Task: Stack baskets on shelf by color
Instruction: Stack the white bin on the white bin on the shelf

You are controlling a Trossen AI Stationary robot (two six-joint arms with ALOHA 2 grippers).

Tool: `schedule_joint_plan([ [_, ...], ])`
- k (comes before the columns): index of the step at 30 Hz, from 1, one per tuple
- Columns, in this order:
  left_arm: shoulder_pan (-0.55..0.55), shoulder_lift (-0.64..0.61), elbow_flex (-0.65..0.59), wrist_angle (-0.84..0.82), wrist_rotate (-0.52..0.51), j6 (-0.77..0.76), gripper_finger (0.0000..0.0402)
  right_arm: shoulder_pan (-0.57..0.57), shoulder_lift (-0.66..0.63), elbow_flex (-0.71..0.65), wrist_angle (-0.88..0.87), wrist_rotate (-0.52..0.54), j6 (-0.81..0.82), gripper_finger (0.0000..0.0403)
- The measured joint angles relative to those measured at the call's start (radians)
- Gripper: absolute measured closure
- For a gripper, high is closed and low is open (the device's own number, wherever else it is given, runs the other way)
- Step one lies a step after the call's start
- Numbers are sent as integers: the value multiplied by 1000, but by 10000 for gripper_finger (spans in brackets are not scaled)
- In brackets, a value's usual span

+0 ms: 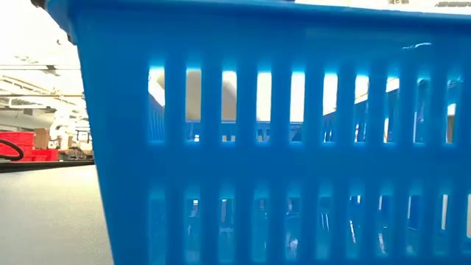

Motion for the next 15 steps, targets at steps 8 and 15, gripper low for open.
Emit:
schedule_joint_plan([
  [8,0,0,0,5,1,-18,286,106,-210,0,35,21,-723,400],
  [15,0,0,0,7,1,-33,286,24,-330,52,-87,41,-1164,401],
])
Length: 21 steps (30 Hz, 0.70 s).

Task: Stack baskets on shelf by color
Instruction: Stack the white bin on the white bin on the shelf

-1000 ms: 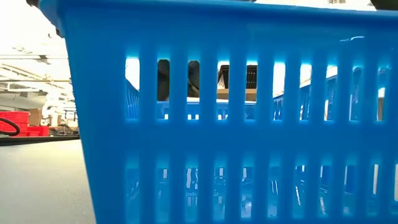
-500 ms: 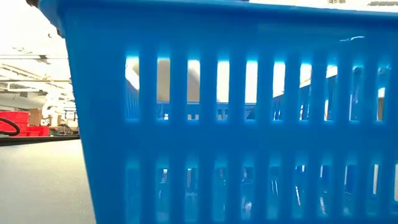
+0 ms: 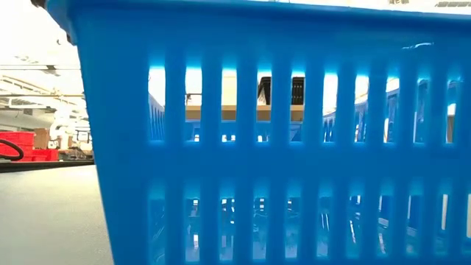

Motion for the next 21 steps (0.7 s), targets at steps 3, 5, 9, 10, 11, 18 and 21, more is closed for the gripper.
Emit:
schedule_joint_plan([
  [3,0,3,0,0,-3,-11,286,-87,4,112,-144,62,-108,401],
  [5,0,3,0,1,-7,-11,286,-166,38,213,-251,85,-176,402],
  [9,2,3,0,3,-35,-23,286,-335,162,441,-467,92,-325,402],
  [10,2,3,0,3,-48,-28,286,-379,193,498,-503,90,-369,402],
  [11,2,3,0,4,-60,-32,286,-420,222,553,-534,90,-414,402],
  [18,4,4,0,3,-81,-28,286,-670,280,606,-596,113,-591,402],
  [21,7,3,0,2,-87,-14,286,-733,281,588,-639,113,-601,402],
])
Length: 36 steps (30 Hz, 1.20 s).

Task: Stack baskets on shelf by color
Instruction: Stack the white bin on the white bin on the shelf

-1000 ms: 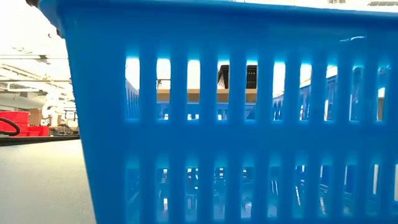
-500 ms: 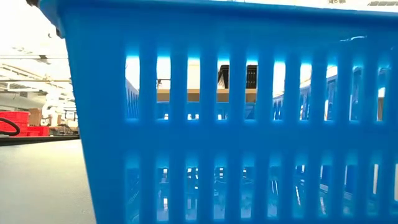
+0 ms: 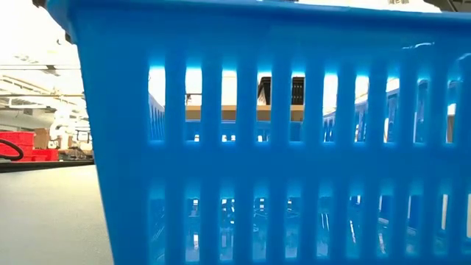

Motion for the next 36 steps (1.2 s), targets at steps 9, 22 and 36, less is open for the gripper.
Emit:
schedule_joint_plan([
  [9,59,1,0,-2,-2,28,286,-35,-6,-50,10,-79,31,402],
  [22,76,34,0,-5,0,35,286,-35,-4,-134,48,-80,166,401],
  [36,75,34,0,-4,1,29,286,-29,-4,-135,80,-103,267,395],
])
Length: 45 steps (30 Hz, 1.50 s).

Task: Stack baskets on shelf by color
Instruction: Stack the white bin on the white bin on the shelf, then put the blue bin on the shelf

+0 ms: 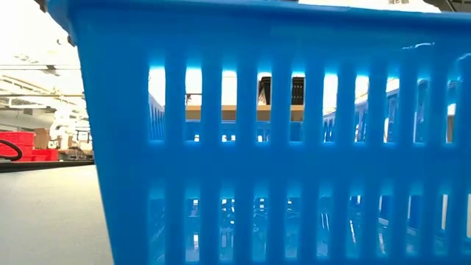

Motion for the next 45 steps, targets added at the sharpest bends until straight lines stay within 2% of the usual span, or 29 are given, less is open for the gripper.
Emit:
schedule_joint_plan([
  [4,0,0,0,0,0,-1,286,0,0,0,9,-25,-2,366],
  [10,0,0,0,0,0,-7,286,0,0,0,17,-23,-1,294],
  [14,0,0,0,0,0,-7,286,2,-6,0,28,25,3,251],
  [19,0,0,0,-1,0,-7,286,20,-44,0,60,54,57,230],
  [22,0,0,0,-2,0,-7,286,52,-91,0,98,57,275,234],
  [26,-3,0,0,-2,2,-7,286,105,-145,-34,105,46,802,248],
  [27,-3,0,0,-2,2,-6,286,129,-161,-74,101,48,881,253],
  [30,-3,0,0,0,8,-6,286,238,-223,-258,126,86,946,270],
  [35,-3,0,0,2,55,-6,286,488,-335,-605,327,156,1146,290],
  [38,-3,0,0,2,56,-6,286,640,-395,-771,446,251,1301,293],
  [42,-3,6,0,4,56,-6,286,788,-447,-912,407,311,1564,293],
  [45,-3,21,0,15,56,-15,286,873,-471,-965,320,278,1795,293],
])
